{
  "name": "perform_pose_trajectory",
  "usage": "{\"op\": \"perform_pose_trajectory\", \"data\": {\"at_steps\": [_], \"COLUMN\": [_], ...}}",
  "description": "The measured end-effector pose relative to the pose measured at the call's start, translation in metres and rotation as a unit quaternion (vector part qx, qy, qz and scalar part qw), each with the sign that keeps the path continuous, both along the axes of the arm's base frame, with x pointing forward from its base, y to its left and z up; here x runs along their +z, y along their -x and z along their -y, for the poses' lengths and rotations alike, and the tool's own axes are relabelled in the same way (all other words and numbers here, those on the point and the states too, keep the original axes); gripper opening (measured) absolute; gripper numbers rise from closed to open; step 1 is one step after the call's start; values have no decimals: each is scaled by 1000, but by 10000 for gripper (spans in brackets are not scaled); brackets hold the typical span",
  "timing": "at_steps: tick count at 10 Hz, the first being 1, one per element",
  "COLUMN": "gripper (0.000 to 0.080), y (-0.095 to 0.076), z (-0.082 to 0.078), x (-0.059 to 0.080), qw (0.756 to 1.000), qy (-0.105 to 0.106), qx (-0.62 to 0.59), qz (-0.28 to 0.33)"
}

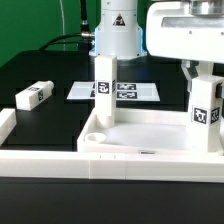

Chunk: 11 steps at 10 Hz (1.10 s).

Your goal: Assemble desk

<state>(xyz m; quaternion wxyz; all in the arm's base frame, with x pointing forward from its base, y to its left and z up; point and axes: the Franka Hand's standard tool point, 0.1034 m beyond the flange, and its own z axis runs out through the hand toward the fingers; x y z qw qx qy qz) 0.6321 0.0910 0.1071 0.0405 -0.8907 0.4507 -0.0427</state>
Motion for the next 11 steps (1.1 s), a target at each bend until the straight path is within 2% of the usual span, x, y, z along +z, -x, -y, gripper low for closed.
{"op": "perform_pose_trajectory", "data": {"at_steps": [2,6,9,10,11], "gripper": [290,290,291,508,605], "y": [0,0,0,0,1], "z": [-1,-6,-7,-6,-7], "x": [0,0,0,0,-1], "qw": [997,975,977,981,982], "qy": [-9,-30,-29,-27,-26], "qx": [-71,-221,-213,-192,-187], "qz": [-2,-12,-12,-11,-15]}}
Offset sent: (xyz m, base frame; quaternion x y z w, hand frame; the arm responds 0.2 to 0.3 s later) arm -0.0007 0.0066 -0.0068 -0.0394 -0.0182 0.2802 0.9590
